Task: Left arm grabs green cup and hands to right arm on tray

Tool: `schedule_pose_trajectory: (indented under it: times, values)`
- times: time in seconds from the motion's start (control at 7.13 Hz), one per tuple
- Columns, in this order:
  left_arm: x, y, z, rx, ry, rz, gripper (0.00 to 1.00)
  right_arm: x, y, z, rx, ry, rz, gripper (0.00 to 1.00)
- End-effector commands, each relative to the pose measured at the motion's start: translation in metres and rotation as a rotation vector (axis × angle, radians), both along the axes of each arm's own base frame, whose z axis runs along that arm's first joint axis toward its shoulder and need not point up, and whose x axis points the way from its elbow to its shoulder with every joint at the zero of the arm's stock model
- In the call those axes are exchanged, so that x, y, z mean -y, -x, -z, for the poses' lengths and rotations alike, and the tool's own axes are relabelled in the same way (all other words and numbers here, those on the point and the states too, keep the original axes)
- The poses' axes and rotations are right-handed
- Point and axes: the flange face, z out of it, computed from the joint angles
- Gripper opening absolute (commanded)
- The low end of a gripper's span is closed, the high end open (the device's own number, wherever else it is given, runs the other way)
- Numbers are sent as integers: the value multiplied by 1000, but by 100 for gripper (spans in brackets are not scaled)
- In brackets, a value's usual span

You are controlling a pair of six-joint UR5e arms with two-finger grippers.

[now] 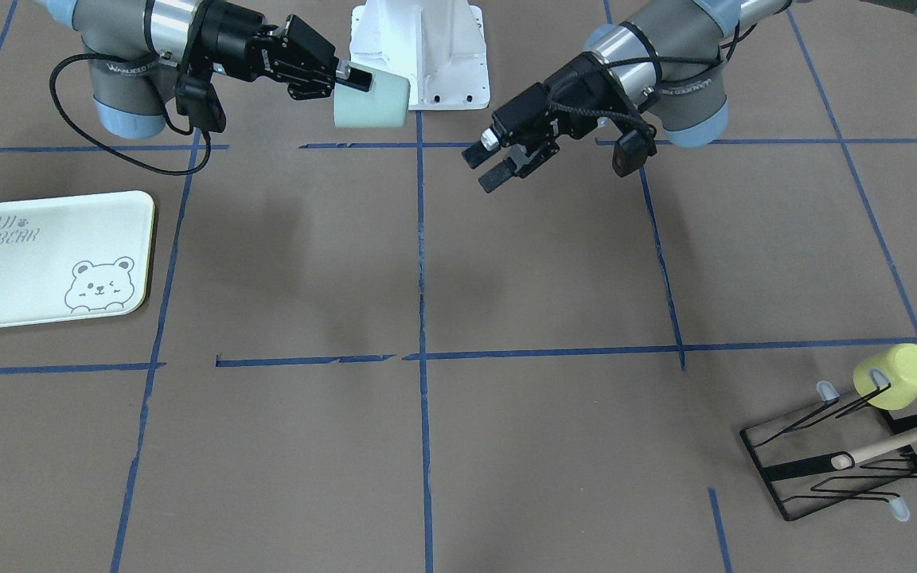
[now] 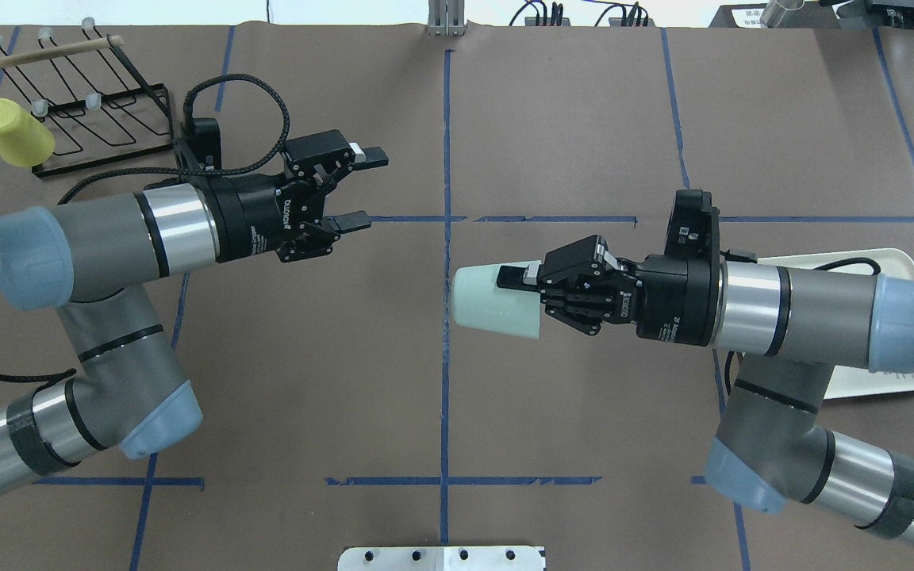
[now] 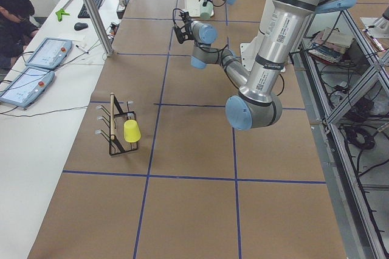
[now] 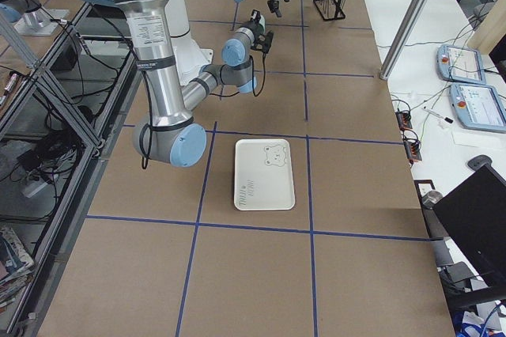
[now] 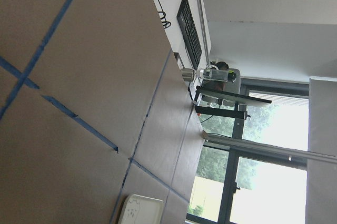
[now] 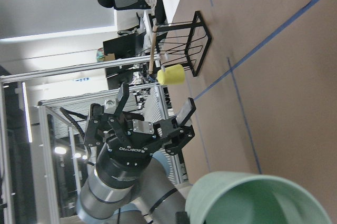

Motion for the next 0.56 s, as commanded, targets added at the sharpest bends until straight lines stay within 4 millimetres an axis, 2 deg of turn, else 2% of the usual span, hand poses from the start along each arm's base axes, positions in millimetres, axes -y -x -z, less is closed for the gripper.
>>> schedule_pose_trajectory:
  times: [0.0,0.14,0.28,0.42]
  values:
    - [45,17,-27,341,-48,-66,100,61,-43,-12,-273,57,66,0]
    - [73,49,-41,450,-40,-97,100,85,-63,-21,-389,46,70,0]
    - [94,96,-56,560,-85,-130,100,106,-79,-31,-513,37,89,0]
    - [94,136,-78,666,-164,-166,100,119,-89,-37,-620,4,85,0]
